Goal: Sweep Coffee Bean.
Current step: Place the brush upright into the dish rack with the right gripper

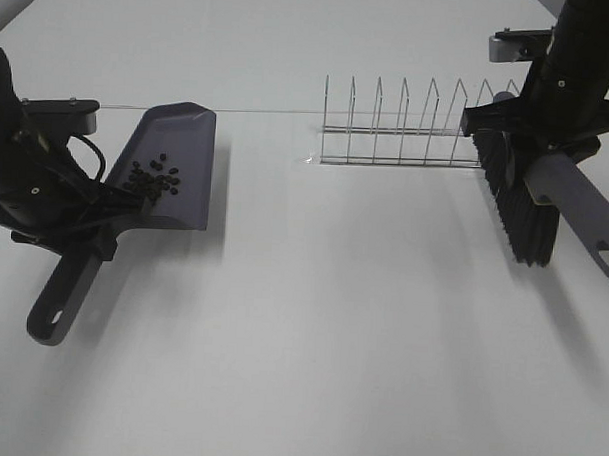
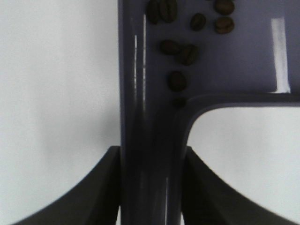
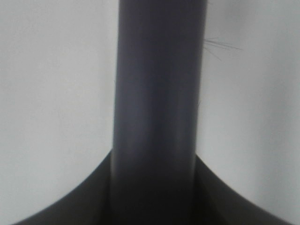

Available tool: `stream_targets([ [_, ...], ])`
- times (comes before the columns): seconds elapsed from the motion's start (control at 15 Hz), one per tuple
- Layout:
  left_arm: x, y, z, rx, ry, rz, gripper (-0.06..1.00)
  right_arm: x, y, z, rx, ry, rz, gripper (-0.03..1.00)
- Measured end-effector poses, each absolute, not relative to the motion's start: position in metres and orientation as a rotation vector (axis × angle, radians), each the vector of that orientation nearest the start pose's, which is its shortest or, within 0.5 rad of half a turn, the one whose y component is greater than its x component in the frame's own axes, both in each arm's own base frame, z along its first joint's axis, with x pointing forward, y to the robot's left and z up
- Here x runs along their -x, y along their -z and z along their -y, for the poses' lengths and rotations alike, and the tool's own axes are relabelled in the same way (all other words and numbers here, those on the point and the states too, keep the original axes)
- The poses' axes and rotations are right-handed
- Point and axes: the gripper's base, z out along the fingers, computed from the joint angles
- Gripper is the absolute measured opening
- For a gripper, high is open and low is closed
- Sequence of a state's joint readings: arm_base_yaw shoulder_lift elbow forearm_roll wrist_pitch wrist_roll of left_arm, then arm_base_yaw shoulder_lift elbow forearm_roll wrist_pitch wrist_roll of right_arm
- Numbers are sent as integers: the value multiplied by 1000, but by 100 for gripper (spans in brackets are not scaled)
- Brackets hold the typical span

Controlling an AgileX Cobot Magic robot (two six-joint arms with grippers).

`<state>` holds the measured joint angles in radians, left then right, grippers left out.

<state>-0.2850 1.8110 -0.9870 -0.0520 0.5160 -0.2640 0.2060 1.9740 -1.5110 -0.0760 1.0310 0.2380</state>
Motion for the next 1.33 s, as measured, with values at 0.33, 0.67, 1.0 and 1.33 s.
stream_targets([
  [0.33,-319,-149,96,23,167,-2841,36,-423,-194,-80,12,97,-2997,34],
  [0.67,-319,-149,96,20,166,-2841,36,-442,-187,-83,10,109,-2999,34],
  [1.0,-319,-149,96,-8,162,-2840,36,-448,-176,-84,13,118,-3004,34],
  [1.33,-319,-149,96,-17,161,-2838,36,-460,-188,-84,22,134,-2912,34],
])
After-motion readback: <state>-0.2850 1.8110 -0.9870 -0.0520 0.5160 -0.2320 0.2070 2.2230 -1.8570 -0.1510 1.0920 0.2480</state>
